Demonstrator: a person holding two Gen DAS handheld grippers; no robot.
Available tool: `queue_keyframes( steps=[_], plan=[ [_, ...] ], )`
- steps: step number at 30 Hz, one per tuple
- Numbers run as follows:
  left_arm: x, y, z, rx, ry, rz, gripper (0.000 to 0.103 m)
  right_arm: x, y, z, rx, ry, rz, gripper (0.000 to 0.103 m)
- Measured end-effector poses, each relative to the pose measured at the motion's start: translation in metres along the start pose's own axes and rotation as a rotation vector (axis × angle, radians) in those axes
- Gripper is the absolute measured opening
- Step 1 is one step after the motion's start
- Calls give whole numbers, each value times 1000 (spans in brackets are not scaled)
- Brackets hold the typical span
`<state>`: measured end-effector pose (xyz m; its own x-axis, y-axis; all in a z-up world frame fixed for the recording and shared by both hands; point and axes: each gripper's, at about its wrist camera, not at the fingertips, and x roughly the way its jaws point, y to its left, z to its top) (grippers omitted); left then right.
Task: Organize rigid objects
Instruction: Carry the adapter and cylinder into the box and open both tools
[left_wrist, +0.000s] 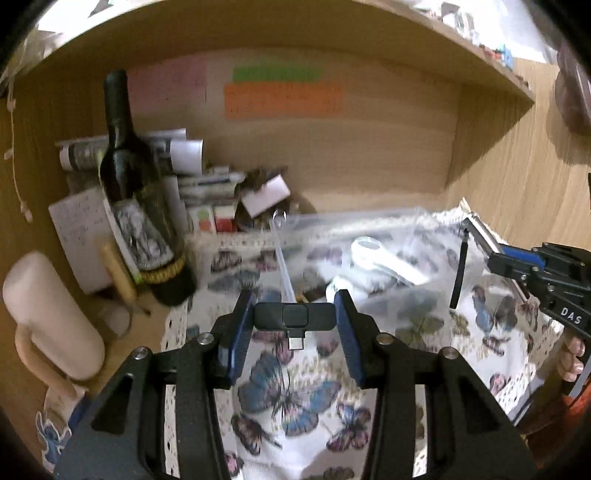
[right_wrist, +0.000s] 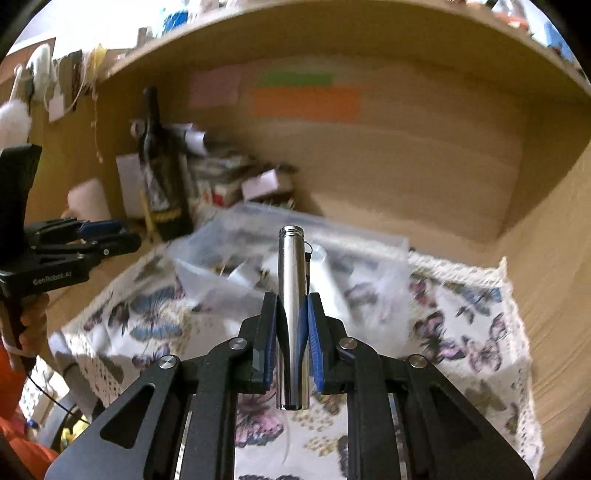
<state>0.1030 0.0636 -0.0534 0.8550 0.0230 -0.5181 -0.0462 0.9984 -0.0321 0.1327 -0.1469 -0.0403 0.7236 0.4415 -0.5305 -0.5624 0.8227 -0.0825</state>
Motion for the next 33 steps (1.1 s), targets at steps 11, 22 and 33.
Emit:
queue_keyframes(
  steps=[11, 22, 33],
  plan=[
    [28, -6, 35, -3, -20, -27, 44, -5, -26, 41, 19, -123, -43, 14],
    [91, -19, 29, 17, 107, -70, 44, 67, -30, 41, 28, -1, 20, 14],
    [120, -25, 18, 62, 160, -100, 44, 126, -14, 22, -27, 154, 72, 14]
  ],
)
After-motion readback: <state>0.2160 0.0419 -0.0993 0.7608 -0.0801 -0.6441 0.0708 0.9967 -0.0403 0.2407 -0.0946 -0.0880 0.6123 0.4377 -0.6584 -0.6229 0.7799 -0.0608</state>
